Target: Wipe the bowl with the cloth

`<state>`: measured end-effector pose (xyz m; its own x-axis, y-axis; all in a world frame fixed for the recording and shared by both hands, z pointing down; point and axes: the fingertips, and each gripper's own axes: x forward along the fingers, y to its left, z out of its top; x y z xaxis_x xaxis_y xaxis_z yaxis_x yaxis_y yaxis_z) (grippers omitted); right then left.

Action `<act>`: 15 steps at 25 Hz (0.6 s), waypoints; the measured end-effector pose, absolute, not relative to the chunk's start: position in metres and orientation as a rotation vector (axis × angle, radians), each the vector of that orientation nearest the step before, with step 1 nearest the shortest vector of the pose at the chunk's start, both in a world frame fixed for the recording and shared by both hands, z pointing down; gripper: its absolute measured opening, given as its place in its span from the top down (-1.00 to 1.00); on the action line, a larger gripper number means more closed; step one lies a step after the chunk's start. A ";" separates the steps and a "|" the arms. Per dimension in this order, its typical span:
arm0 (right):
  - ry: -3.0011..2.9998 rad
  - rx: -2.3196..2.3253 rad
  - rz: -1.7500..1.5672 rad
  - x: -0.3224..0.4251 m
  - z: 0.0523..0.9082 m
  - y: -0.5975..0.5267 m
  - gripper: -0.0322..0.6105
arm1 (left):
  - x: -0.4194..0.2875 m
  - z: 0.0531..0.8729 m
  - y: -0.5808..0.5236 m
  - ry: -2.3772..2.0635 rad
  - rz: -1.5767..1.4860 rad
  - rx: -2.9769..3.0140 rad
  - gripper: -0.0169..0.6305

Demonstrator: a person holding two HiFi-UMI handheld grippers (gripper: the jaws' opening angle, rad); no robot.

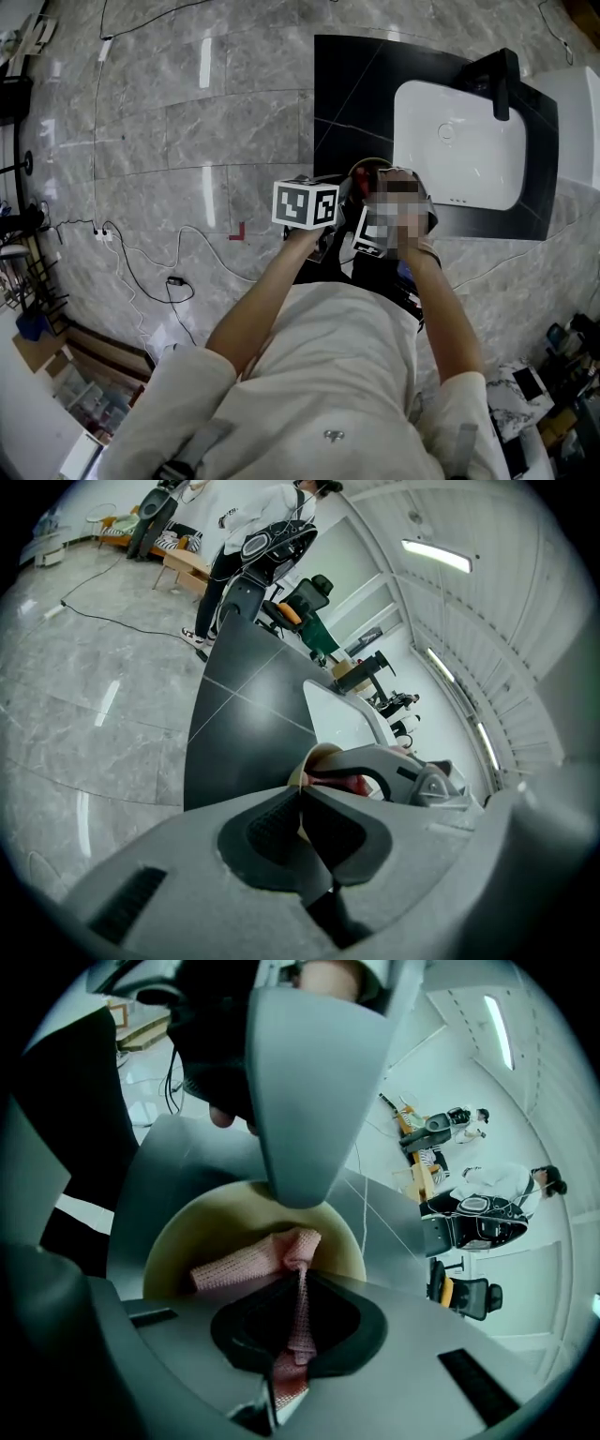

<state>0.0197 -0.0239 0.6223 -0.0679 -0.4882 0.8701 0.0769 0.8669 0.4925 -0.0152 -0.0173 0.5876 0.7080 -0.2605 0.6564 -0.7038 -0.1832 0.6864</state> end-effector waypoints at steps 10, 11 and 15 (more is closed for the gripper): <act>-1.721 0.166 -0.371 -0.005 0.619 0.018 0.85 | -0.022 0.586 -0.016 -0.801 0.501 1.757 0.90; -1.704 0.154 -0.368 -0.001 0.619 0.019 0.85 | -0.022 0.586 -0.016 -0.802 0.504 1.758 0.90; -1.557 0.205 -0.436 0.023 0.620 0.003 0.85 | -0.021 0.585 -0.015 -0.788 0.500 1.759 0.90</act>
<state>0.0231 0.0032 0.6195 -0.0421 -0.3944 0.9180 0.1402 0.9073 0.3963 -0.0210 -0.0154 0.5850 0.6907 -0.2629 0.6737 -0.7215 -0.1881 0.6664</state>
